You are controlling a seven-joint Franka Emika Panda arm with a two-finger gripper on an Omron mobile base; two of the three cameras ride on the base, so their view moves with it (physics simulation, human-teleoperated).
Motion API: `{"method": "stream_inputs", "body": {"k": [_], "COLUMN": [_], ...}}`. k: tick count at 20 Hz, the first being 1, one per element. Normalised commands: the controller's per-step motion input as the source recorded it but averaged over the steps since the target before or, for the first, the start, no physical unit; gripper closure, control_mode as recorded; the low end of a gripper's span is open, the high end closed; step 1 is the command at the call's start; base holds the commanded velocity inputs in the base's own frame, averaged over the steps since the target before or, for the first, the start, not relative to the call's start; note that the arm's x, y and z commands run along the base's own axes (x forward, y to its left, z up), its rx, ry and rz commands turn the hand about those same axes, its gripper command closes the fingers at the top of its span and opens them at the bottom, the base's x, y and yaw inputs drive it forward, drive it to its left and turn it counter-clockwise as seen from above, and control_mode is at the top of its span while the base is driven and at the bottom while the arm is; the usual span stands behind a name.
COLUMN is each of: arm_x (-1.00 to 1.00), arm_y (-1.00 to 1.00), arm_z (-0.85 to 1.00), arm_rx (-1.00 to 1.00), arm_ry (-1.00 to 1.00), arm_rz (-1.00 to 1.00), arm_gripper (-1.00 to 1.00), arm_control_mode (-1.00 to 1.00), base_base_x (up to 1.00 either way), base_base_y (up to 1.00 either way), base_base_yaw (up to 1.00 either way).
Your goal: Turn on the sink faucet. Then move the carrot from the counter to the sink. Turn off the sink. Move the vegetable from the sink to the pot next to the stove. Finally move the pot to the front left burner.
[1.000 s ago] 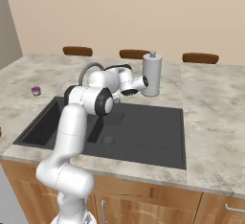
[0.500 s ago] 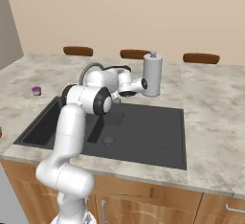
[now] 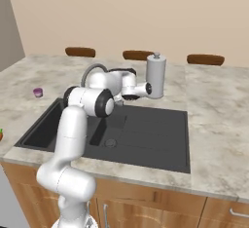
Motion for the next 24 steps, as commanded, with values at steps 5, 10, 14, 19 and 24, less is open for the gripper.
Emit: {"method": "stream_inputs", "body": {"k": [5, 10, 14, 19, 24], "arm_x": [0.03, 0.01, 0.0, 0.0, 0.0], "arm_y": [-0.75, -0.71, -0.68, -0.66, -0.52], "arm_z": [-0.43, -0.48, -0.52, -0.54, -0.41], "arm_rx": [0.04, 0.03, 0.02, 0.02, 0.04], "arm_ry": [0.0, 0.01, 0.02, 0.02, 0.02], "arm_rz": [0.0, 0.0, 0.0, 0.0, 0.0], "arm_gripper": [1.0, 1.0, 1.0, 1.0, 1.0], "arm_control_mode": [-1.0, -1.0, -1.0, -1.0, -1.0], "base_base_x": [0.0, 0.0, 0.0, 0.0, 0.0], "base_base_y": [0.0, 0.0, 0.0, 0.0, 0.0], "base_base_yaw": [0.0, 0.0, 0.0, 0.0, 0.0]}}
